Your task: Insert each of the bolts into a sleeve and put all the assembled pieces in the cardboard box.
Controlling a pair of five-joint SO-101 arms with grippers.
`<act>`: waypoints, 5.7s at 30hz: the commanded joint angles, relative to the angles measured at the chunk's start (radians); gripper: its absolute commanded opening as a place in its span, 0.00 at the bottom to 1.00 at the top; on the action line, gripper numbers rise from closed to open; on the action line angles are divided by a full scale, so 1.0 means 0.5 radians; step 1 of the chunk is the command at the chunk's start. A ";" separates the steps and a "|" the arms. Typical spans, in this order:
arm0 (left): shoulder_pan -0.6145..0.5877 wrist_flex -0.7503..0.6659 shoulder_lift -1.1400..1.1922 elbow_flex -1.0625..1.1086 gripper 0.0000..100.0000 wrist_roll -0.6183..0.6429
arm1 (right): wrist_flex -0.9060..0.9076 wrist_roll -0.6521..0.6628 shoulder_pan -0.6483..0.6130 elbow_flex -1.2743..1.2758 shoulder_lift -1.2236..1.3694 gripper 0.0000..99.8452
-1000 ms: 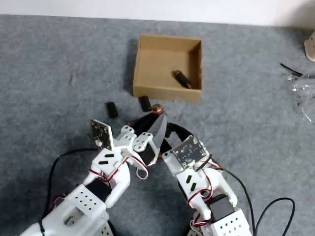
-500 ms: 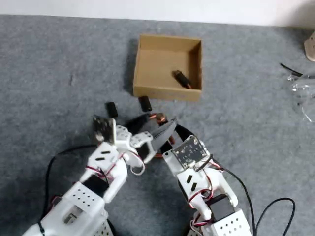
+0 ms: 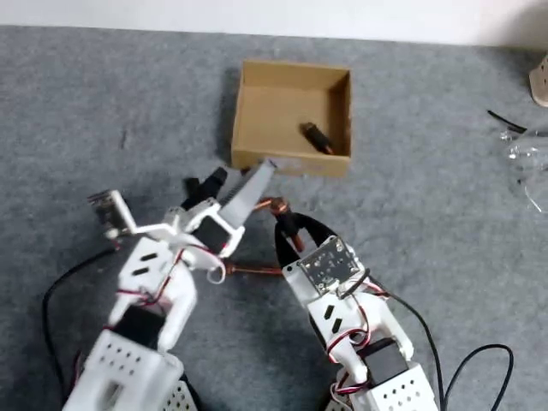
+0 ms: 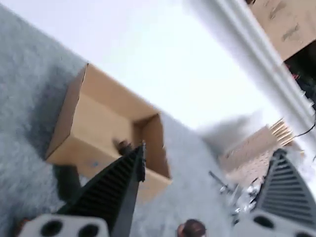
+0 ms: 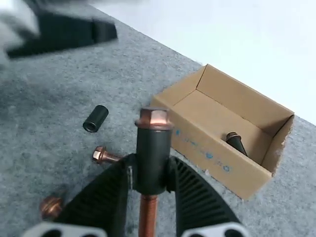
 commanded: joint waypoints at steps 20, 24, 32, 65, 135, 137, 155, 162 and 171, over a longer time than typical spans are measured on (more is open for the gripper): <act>-0.793 0.859 -0.858 0.404 0.01 -0.918 | -0.014 0.018 0.210 0.253 -0.035 0.01; -0.796 0.939 -0.858 0.397 0.01 -1.160 | -0.014 0.015 0.250 0.253 -0.035 0.01; -1.033 1.013 -0.858 0.382 0.01 -1.881 | -0.014 0.086 0.262 0.238 -0.020 0.01; -1.014 1.007 -0.855 0.400 0.01 -1.875 | 1.082 -0.153 0.591 -4.976 4.872 0.01; -0.999 1.007 -0.858 0.400 0.01 -1.878 | 1.226 -0.209 -0.450 -3.319 3.890 0.28; -0.999 1.007 -0.858 0.400 0.01 -1.878 | 1.091 -0.209 -0.443 -3.208 3.890 0.28; -0.996 1.007 -0.858 0.400 0.01 -1.878 | 0.812 -0.212 -0.164 -3.405 4.344 0.28; -0.996 1.007 -0.858 0.400 0.01 -1.878 | 0.781 -0.212 -0.124 -3.432 4.427 0.28; -0.990 1.007 -0.855 0.400 0.01 -1.878 | 0.591 -0.212 -0.124 -3.417 4.439 0.28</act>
